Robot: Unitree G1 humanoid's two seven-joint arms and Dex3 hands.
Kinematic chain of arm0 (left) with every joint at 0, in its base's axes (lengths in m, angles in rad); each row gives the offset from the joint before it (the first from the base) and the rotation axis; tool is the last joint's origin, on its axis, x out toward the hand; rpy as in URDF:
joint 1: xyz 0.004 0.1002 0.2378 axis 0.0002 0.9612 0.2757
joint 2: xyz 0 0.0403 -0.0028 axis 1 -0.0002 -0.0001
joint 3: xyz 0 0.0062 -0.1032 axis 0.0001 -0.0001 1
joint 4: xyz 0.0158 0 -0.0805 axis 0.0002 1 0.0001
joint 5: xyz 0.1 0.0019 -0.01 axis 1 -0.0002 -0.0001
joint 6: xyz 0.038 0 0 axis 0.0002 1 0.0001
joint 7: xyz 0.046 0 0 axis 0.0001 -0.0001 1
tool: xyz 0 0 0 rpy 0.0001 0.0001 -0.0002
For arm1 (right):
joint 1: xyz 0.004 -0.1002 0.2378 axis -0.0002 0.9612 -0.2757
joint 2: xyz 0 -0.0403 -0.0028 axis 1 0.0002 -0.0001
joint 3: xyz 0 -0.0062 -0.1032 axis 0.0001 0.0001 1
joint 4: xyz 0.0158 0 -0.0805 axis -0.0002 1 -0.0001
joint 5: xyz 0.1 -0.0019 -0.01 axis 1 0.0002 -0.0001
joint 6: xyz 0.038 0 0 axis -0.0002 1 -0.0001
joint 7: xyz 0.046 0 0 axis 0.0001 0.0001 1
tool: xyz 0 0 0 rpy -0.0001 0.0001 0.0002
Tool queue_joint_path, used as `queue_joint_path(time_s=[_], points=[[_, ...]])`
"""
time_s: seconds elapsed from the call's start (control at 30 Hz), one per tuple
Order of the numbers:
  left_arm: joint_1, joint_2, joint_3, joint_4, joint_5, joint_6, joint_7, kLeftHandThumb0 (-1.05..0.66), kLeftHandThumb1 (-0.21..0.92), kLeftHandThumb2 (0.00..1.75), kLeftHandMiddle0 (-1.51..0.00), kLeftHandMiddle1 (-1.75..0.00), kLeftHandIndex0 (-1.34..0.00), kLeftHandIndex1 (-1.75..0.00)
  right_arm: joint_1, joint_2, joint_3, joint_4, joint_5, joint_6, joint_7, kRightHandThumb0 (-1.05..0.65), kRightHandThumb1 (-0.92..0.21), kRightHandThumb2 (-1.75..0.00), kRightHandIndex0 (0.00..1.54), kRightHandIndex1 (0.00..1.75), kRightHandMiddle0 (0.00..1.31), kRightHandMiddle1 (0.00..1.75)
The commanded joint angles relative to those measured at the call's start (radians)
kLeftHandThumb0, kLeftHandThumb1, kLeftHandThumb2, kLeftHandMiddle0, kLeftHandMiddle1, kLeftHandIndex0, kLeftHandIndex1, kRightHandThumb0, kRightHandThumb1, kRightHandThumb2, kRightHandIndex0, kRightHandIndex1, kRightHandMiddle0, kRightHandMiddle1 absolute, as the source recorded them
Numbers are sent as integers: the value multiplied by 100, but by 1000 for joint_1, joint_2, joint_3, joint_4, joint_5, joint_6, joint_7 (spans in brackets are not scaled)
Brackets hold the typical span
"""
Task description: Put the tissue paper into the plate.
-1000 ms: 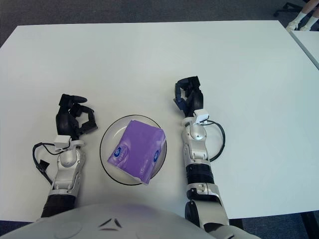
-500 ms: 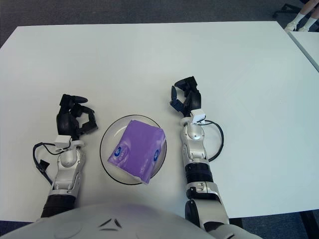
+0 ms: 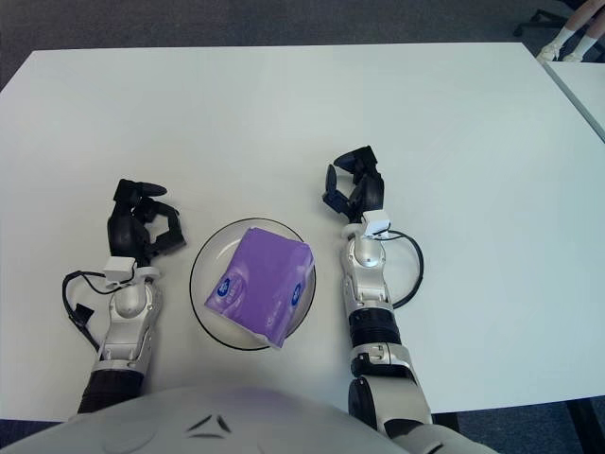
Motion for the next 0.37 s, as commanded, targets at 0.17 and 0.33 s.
queue_joint_path(time_s=[0.17, 0.33], points=[[101, 0, -5, 99, 10, 32, -12, -1, 25, 140, -68, -170, -42, -175, 151, 50, 0, 122, 9, 53, -20, -41, -53, -105, 69, 152, 44, 175], [104, 2, -5, 99, 4, 26, -20, -1, 25, 140, -69, -170, -42, -175, 168, 59, 1, 112, -3, 61, -41, -41, -55, -103, 68, 154, 43, 175]])
